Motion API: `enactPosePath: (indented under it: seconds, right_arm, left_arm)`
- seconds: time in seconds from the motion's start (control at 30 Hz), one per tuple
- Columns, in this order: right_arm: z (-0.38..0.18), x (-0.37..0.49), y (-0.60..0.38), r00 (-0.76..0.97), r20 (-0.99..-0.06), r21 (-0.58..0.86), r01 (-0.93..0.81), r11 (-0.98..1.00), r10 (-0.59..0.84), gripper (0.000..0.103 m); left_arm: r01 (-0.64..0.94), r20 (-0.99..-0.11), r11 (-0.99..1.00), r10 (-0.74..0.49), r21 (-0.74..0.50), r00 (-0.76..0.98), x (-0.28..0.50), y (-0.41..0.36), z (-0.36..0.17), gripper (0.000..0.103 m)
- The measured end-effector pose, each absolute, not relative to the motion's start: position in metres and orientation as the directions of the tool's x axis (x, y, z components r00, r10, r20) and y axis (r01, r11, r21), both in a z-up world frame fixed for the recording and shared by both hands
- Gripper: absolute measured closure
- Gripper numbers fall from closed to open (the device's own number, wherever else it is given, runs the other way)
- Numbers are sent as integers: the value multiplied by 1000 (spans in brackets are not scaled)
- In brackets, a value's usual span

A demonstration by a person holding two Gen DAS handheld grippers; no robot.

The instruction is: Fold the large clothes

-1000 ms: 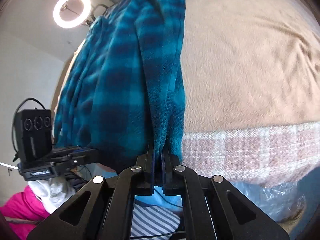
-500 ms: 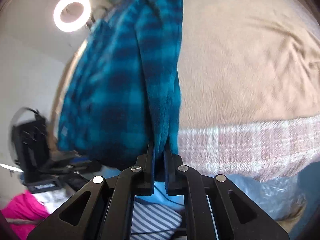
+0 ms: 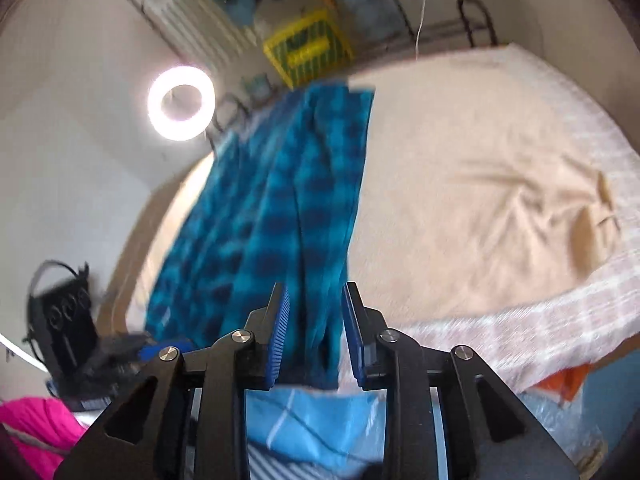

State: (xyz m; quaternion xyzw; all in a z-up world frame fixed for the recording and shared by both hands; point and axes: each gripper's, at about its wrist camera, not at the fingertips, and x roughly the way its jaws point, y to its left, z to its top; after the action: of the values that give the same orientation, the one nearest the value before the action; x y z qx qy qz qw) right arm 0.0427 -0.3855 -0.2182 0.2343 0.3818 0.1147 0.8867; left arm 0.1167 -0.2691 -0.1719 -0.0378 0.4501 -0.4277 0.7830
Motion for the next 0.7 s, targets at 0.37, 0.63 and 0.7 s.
enactPosePath:
  seconds: [0.37, 0.63, 0.7]
  right_arm:
    - [-221, 53, -425, 701, -606, 565, 47, 824, 376, 78]
    - [-231, 76, -427, 694, -588, 601, 32, 799, 415, 78]
    - [-236, 92, -428, 683, -586, 628, 41, 777, 437, 78]
  left_arm:
    - [727, -808, 670, -507, -152, 299, 105, -349, -241, 43]
    - [714, -790, 670, -544, -205, 283, 116, -332, -247, 87]
    - [686, -767, 669, -590, -287, 255, 123, -324, -241, 94]
